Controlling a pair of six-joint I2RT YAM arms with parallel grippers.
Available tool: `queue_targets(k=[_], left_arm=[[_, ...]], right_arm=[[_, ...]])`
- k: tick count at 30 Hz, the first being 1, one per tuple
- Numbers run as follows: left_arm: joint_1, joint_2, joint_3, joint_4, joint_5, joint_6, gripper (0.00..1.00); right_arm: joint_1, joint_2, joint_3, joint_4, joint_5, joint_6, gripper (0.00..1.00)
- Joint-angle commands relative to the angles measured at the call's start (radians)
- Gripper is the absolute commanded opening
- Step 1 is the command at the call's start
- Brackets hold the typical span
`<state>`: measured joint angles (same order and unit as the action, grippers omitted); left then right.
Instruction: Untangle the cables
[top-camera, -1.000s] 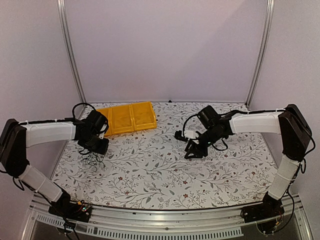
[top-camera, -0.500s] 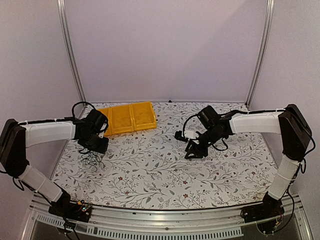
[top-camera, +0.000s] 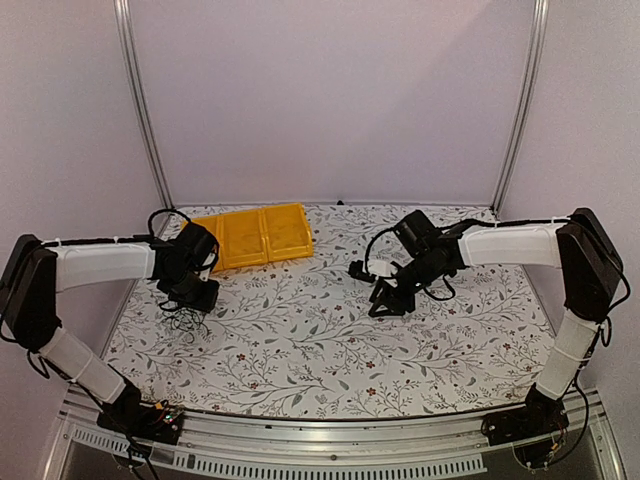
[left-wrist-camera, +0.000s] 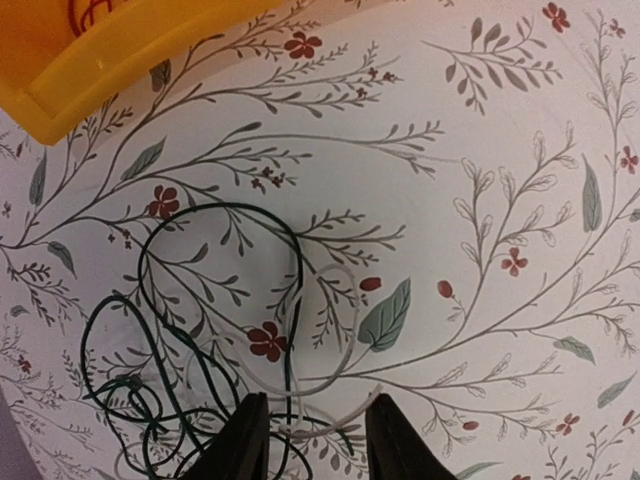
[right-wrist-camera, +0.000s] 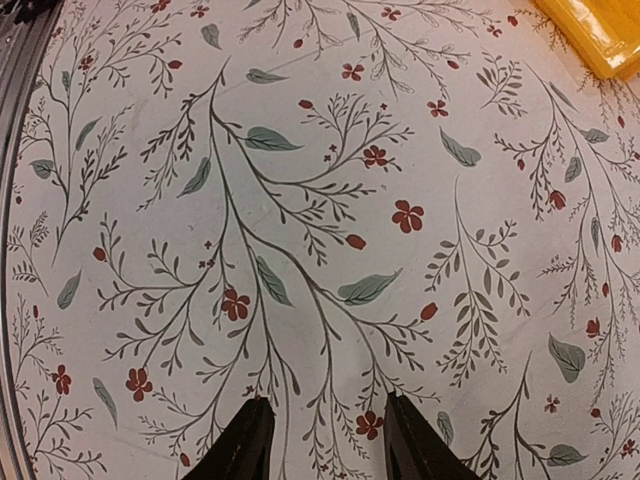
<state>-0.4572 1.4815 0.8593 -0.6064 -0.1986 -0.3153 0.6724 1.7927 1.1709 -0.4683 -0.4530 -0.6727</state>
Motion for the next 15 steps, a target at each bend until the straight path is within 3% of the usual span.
queue_targets(k=[1,12,15], left_arm=[[-0.013,0.028,0.010,0.014,-0.015,0.004,0.32],[-0.018,-0.006,0.061,0.000,-0.083,0.028,0.00],[-0.029,-0.058,0.135,-0.041,-0.085,0.045,0.00]], right_arm=[[0.004,0.014,0.022,-0.013,0.010,-0.010,0.42],[0.005,0.014,0.024,-0.013,0.007,-0.008,0.42],[0.008,0.016,0.028,-0.014,0.000,-0.004,0.42]])
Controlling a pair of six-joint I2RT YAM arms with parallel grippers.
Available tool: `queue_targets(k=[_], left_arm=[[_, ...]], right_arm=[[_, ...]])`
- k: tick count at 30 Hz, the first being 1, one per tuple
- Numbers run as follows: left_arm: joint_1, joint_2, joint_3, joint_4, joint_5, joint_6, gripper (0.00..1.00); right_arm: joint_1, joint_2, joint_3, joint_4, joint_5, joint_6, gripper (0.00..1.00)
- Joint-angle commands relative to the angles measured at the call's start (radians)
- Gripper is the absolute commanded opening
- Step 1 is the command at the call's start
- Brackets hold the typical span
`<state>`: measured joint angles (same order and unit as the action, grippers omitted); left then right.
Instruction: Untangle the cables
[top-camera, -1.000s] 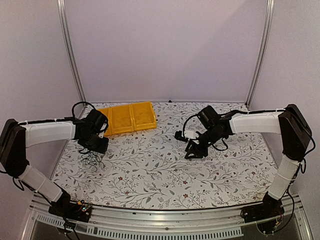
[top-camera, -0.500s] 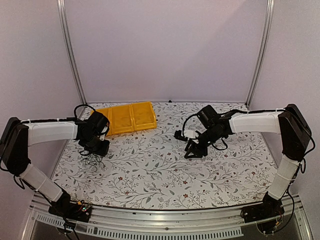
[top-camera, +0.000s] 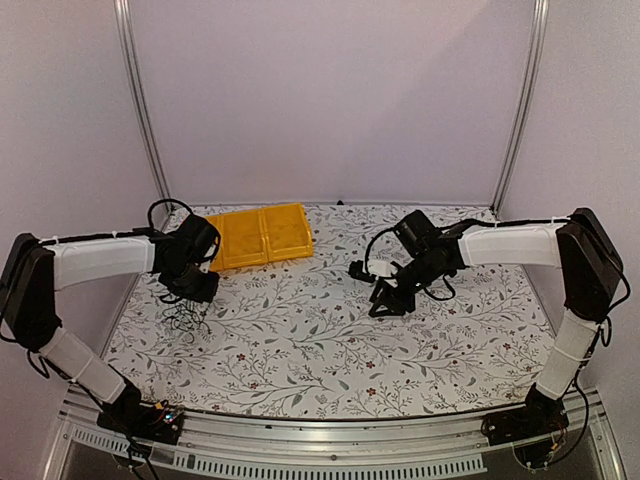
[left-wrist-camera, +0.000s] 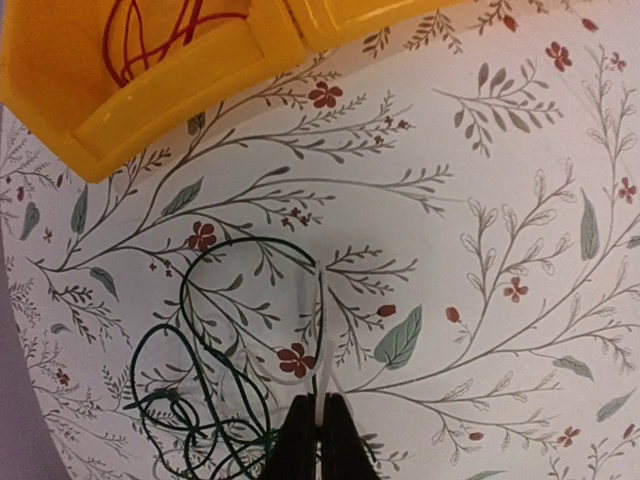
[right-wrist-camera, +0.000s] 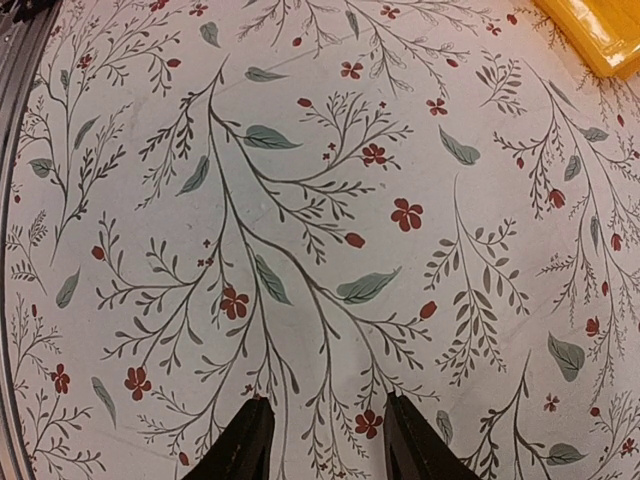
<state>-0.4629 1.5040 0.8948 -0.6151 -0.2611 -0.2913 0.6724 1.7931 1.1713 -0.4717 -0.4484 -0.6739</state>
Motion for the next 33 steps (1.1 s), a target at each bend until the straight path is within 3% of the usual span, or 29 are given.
queue_targets(k=[1,8,15,20,25,33], left_arm=[[-0.030,-0.101,0.130,-0.042,-0.011,0.031,0.00],[-0.071,-0.217,0.410,-0.084,0.117,0.127,0.00],[-0.137,-0.239,0.636,-0.026,0.186,0.171,0.00],[-0.174,-0.251,0.608,0.094,0.248,0.124,0.00],[-0.222,-0.258,0.518,0.195,0.292,0.077,0.00],[-0.291,-0.250,0.440,0.309,0.317,0.030,0.00]], right_arm=[[0.008,0.017,0.031,-0.013,-0.010,0.000,0.42],[0.009,-0.012,0.186,-0.093,-0.104,0.058,0.42],[0.009,-0.041,0.520,-0.199,-0.204,0.134,0.44],[0.014,-0.020,0.732,-0.151,-0.340,0.253,0.51],[0.042,0.013,0.761,0.035,-0.365,0.455,0.57],[0.148,0.156,0.814,0.030,-0.299,0.464,0.59]])
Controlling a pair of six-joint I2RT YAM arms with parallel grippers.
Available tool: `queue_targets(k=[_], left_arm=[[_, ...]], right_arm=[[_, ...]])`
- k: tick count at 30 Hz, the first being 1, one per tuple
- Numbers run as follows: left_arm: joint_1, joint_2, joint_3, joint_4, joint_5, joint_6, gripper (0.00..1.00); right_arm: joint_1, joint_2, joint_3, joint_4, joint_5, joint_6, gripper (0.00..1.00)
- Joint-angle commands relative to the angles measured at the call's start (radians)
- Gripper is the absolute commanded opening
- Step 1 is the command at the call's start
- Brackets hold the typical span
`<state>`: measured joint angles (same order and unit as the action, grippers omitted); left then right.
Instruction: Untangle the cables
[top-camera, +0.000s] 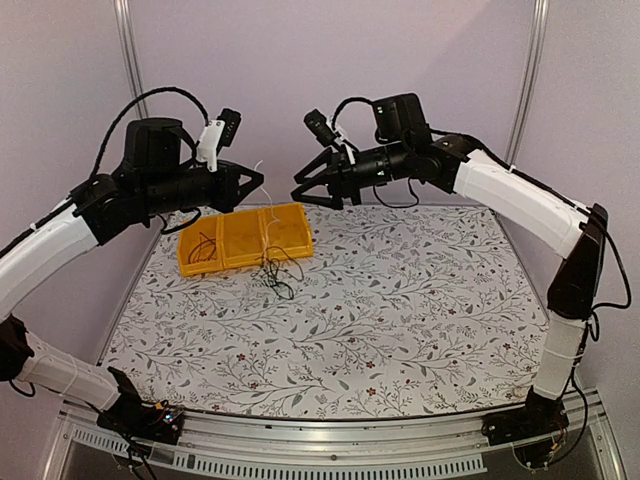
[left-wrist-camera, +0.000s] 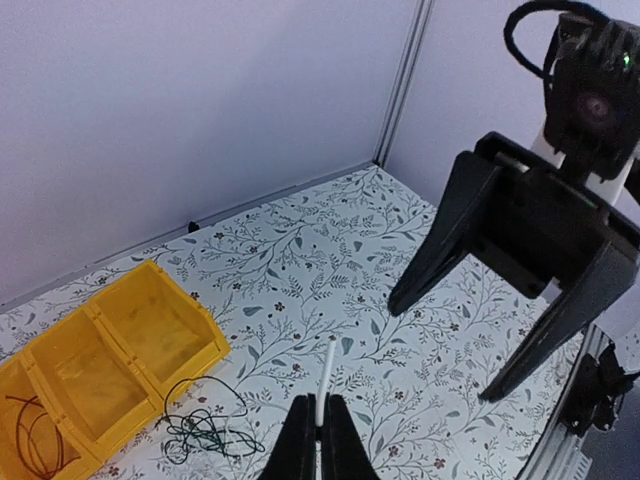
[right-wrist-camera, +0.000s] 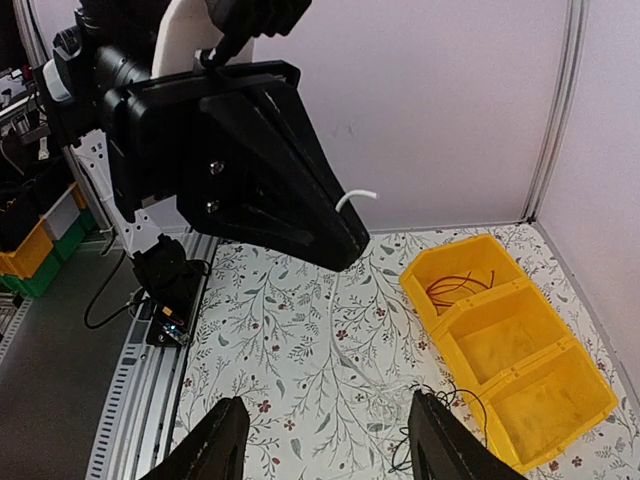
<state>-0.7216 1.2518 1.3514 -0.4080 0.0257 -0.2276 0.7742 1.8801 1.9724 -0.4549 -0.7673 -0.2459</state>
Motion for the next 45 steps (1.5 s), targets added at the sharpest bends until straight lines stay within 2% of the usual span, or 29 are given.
queue_targets(k=[1,5,7,10,13,14,17,18,22,26,30,37,45], left_arm=[[-0.038,0.004,-0.020,0.110,0.033,-0.038,0.00],[-0.051,0.006,-0.037,0.139,0.036,-0.052,0.00],[-0.054,0.007,-0.044,0.151,0.045,-0.057,0.00],[-0.058,0.010,-0.044,0.156,0.048,-0.056,0.00],[-0.058,0.011,-0.047,0.158,0.038,-0.058,0.00],[-0.059,0.009,-0.050,0.161,0.032,-0.053,0.00],[-0.061,-0.008,-0.111,0.206,-0.003,-0.028,0.30],[-0.062,-0.023,-0.155,0.244,-0.020,-0.014,0.36],[-0.067,-0.109,-0.398,0.471,-0.073,0.056,0.44],[-0.074,-0.149,-0.600,0.684,-0.065,0.065,0.51],[-0.083,-0.072,-0.691,0.796,-0.073,0.106,0.53],[-0.075,0.203,-0.666,0.927,-0.194,0.153,0.54],[-0.006,0.526,-0.536,0.970,-0.125,0.053,0.41]], right_arm=[[0.055,0.076,0.013,0.018,0.019,0.037,0.60],[0.083,0.098,0.014,0.045,0.027,0.040,0.60],[0.086,0.103,0.013,0.062,0.026,0.050,0.55],[0.086,0.107,0.014,0.085,0.025,0.064,0.35],[0.087,0.098,0.011,0.086,0.041,0.066,0.04],[0.088,0.093,0.008,0.084,0.048,0.066,0.00],[0.088,0.066,-0.007,0.070,0.070,0.047,0.00],[0.085,0.050,-0.013,0.064,0.080,0.039,0.00],[0.075,-0.016,-0.019,0.046,0.088,0.020,0.00],[0.061,-0.049,-0.007,0.021,0.070,0.032,0.00],[0.059,-0.056,0.006,0.001,0.059,0.031,0.00],[0.056,-0.058,0.070,-0.035,0.047,0.028,0.00],[-0.005,-0.094,0.260,-0.130,0.035,-0.016,0.00]])
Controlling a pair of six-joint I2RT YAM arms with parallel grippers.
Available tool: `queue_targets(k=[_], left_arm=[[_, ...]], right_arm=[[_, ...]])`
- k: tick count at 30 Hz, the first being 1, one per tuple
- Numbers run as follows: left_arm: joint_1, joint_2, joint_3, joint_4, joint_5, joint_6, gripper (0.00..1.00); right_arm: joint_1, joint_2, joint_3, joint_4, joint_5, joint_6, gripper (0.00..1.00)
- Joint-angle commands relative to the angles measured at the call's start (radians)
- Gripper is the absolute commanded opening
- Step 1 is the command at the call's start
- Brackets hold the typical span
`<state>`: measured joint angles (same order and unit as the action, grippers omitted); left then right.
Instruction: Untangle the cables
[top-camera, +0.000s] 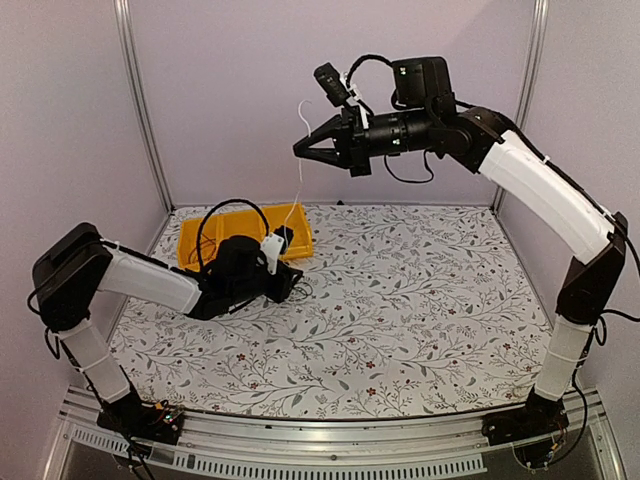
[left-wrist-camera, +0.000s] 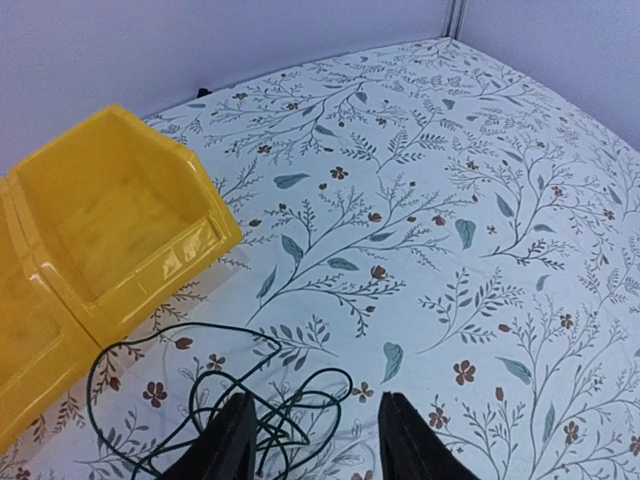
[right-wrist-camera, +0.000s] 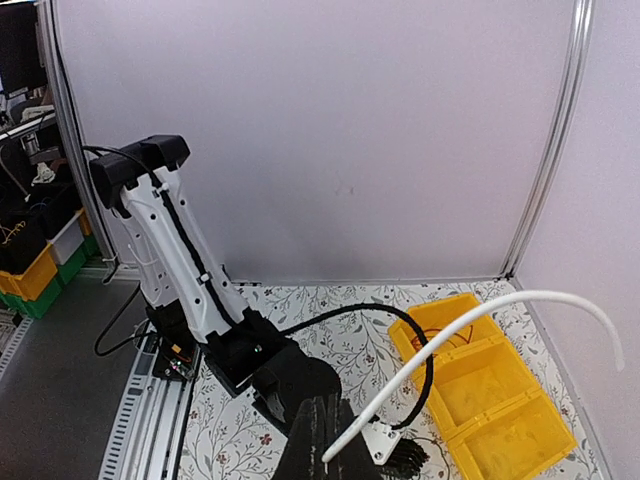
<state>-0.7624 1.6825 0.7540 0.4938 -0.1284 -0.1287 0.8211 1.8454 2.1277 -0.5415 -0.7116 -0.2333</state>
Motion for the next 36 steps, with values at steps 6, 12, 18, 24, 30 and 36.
queue_targets(k=[6,12,18,24,30,36], left_arm=[[0.043,0.210,0.139,-0.014,0.086,-0.096,0.33],[0.045,0.223,0.130,-0.106,0.100,-0.123,0.33],[0.045,0.186,0.057,-0.129,0.117,-0.139,0.35],[0.035,0.038,-0.014,-0.144,0.216,-0.175,0.36],[-0.035,-0.196,-0.051,-0.205,0.190,-0.132,0.52],[-0.077,-0.373,-0.030,-0.352,-0.005,-0.102,1.00]], right_arm=[[-0.217,-0.101,0.262,-0.043,-0.042,-0.038,0.00],[-0.411,-0.132,0.347,-0.019,-0.092,0.010,0.00],[-0.549,-0.146,0.390,0.011,-0.110,0.062,0.00],[-0.556,-0.169,0.285,0.008,-0.108,0.035,0.00],[-0.556,-0.221,0.098,0.027,-0.136,0.020,0.00],[-0.556,-0.278,-0.111,0.065,-0.178,0.012,0.00]])
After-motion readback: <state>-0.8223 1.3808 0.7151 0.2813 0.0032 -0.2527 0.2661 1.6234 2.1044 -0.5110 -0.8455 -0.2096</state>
